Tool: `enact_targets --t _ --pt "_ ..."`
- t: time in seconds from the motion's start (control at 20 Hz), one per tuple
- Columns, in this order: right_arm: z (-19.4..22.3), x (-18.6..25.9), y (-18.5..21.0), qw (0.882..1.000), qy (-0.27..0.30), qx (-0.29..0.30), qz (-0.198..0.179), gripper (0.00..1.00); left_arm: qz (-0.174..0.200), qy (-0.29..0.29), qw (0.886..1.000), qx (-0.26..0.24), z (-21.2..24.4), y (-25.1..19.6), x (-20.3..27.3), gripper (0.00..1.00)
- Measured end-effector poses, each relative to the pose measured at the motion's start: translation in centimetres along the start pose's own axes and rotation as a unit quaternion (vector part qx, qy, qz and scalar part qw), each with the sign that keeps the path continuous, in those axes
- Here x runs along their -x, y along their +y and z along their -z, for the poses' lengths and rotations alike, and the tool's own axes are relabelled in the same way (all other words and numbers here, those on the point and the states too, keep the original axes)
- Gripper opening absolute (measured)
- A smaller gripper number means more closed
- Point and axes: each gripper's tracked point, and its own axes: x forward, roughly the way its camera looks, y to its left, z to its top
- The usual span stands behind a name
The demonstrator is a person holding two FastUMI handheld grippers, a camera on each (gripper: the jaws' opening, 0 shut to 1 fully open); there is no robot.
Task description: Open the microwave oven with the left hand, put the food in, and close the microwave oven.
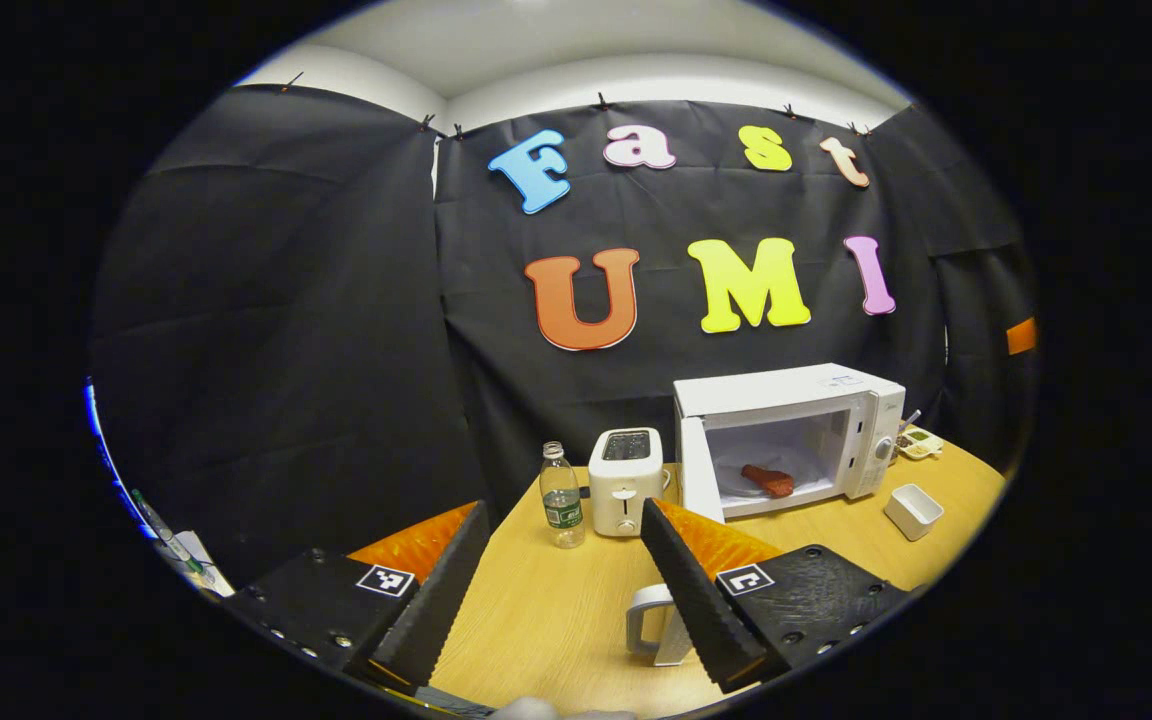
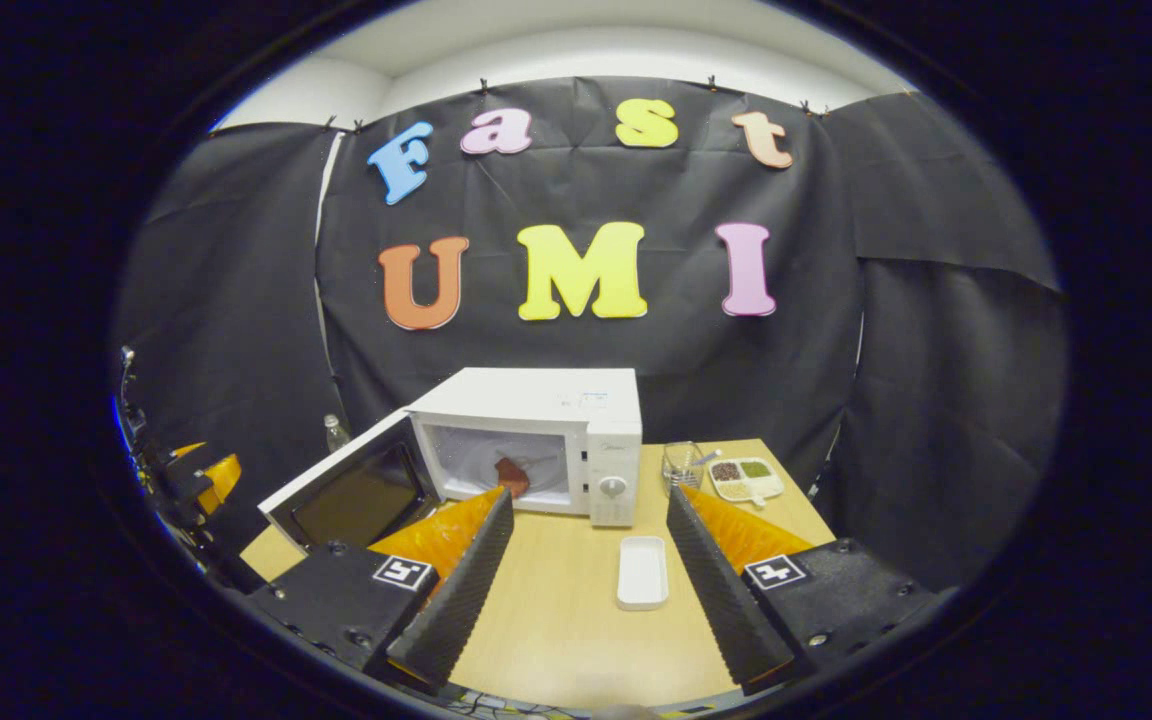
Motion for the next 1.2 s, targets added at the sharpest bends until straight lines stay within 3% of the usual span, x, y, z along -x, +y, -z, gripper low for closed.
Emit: enact_targets --t 0.05,0.1,0.3,0.65,0.95,1.2 --pt "0.1 0.2 -0.1 1.000 0.003 0.001 0.002 0.98 0.004 0.000 1.000 0.002 0.2 -0.1 -0.4 0.92" --pt "0.3 0.5 0.0 1.000 0.008 0.000 0.001 0.98 0.021 0.004 1.000 0.006 0.8 -0.9 -0.6 0.75" --pt "0.8 1.0 -0.1 1.000 0.024 0.006 0.004 0.99 0.022 0.008 1.000 -0.005 3.5 -0.7 -2.0 0.02" --pt "1.6 1.6 -1.1 0.999 0.048 0.009 0.011 0.99 0.040 0.060 0.997 0.002 9.9 -1.9 -4.0 0.00" --pt "2.2 0.8 -1.8 0.998 0.066 0.004 0.004 0.99 0.052 0.065 0.996 0.009 11.0 -4.0 -4.4 0.00" --pt "1.7 0.2 -2.8 0.998 0.062 0.005 -0.002 0.99 0.081 0.061 0.995 0.012 10.8 -8.8 -4.4 0.00"
